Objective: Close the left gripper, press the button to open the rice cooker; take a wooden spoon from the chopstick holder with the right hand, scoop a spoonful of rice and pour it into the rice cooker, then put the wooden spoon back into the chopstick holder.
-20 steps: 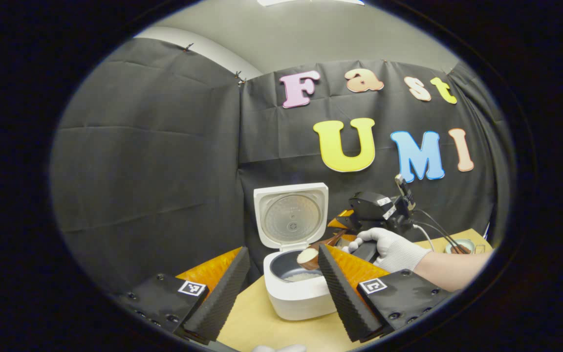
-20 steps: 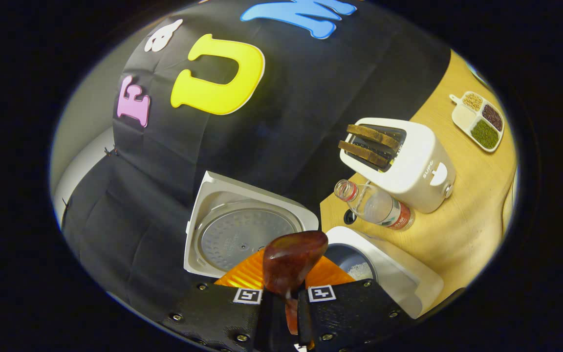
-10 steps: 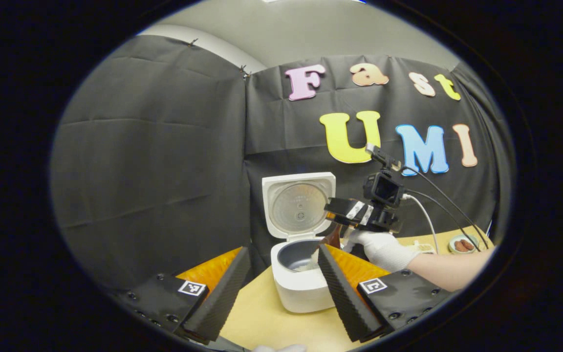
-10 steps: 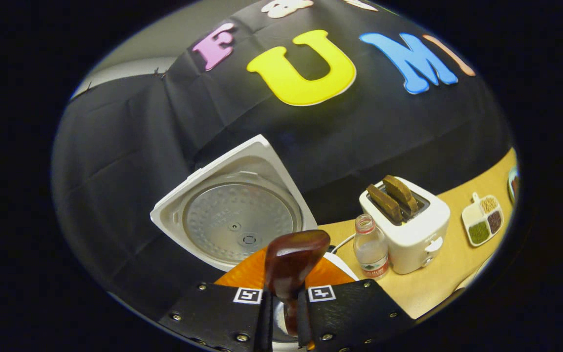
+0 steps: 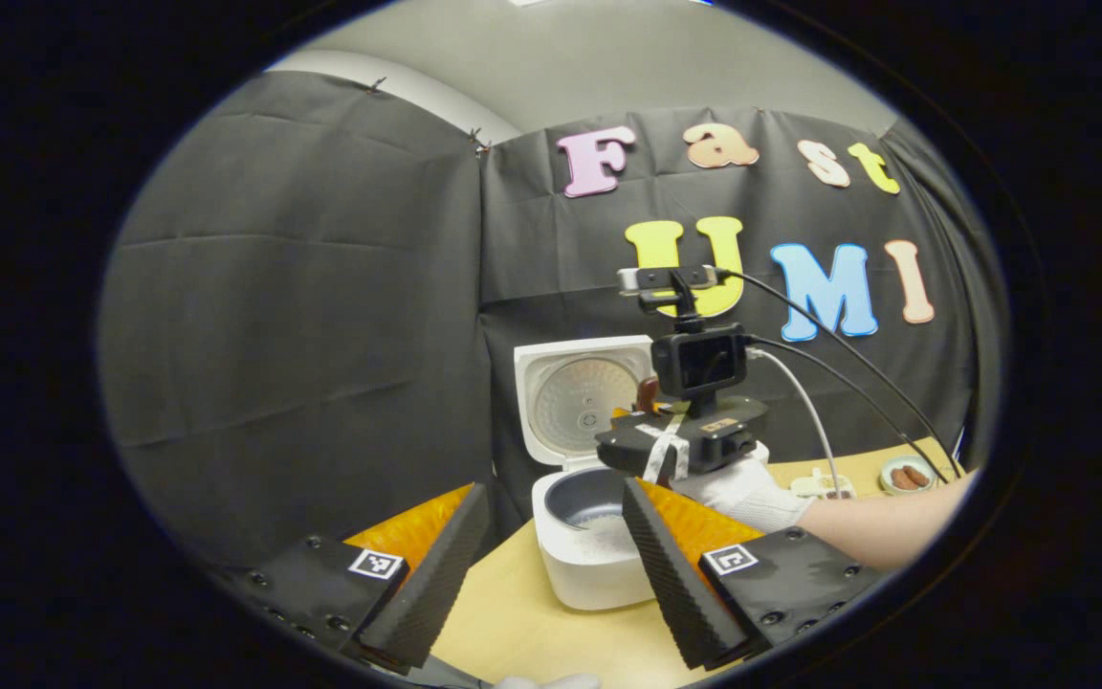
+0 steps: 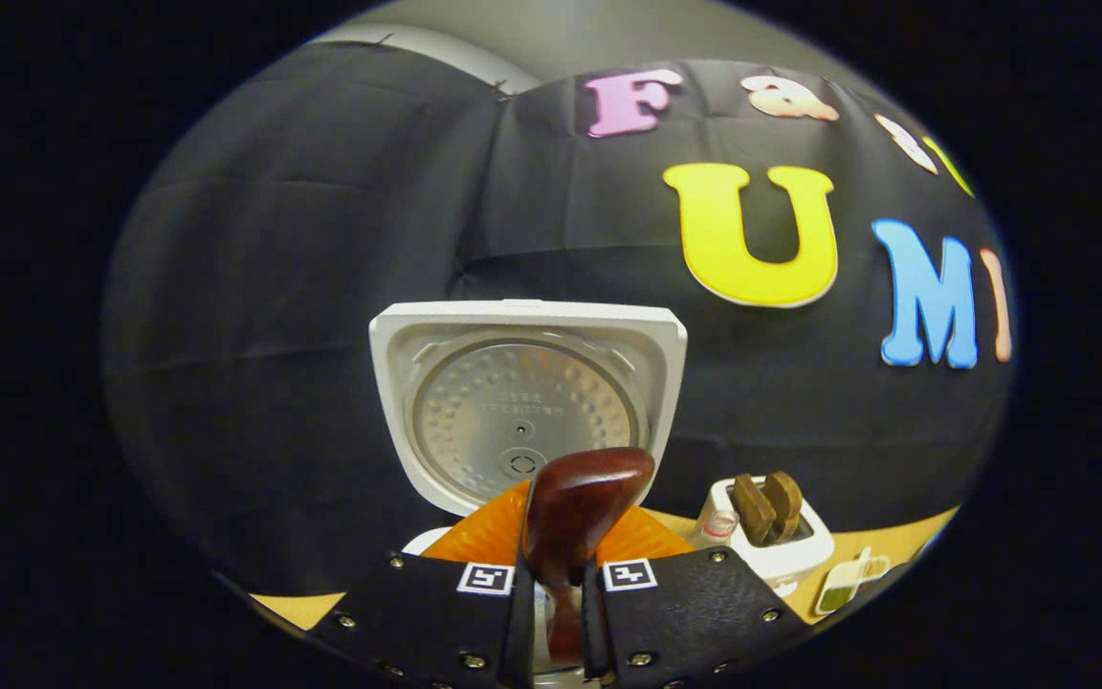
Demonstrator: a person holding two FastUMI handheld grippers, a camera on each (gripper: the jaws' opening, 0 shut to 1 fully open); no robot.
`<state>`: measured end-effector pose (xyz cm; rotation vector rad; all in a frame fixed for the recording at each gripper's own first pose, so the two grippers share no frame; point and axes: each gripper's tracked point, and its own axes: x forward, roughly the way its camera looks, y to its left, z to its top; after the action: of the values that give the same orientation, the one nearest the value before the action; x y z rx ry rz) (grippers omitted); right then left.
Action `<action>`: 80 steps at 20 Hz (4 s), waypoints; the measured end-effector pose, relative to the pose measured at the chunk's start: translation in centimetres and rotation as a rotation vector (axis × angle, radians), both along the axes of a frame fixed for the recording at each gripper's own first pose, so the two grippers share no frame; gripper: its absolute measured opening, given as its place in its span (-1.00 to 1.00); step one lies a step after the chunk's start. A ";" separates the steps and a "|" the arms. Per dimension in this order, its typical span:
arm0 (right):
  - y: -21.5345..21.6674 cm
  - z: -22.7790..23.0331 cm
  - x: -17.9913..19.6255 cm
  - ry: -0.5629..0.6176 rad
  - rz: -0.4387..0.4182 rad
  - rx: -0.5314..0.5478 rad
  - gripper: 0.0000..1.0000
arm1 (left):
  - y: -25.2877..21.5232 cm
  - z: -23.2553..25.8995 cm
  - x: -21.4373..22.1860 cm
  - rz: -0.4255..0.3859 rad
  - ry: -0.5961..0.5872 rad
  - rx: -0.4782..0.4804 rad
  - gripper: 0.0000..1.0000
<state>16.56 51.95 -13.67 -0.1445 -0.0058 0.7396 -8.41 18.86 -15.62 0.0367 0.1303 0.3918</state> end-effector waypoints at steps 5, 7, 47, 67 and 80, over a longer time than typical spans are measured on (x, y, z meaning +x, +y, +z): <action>0.6 -0.1 -0.7 -0.153 0.054 -0.110 -0.62 | -0.2 0.4 0.6 -0.002 -0.003 -0.010 0.99; 0.6 -0.3 -0.6 -0.158 0.061 -0.123 -0.62 | -0.1 0.4 0.8 -0.001 -0.002 -0.011 0.99; -55.0 -1.2 7.6 0.551 -0.623 0.842 -0.60 | -17.3 5.3 4.3 -0.313 -0.057 -0.008 0.99; -75.0 -11.6 7.2 0.518 -0.944 0.740 -0.60 | -26.3 6.6 8.1 -0.386 -0.030 0.024 0.96; -74.6 -19.1 7.2 0.586 -1.026 0.635 -0.60 | -26.7 5.7 8.4 -0.372 0.005 0.029 0.99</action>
<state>23.80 -22.64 -32.78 0.6474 0.3650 -0.2893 -0.06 -7.87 -9.97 0.0888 0.1200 0.0221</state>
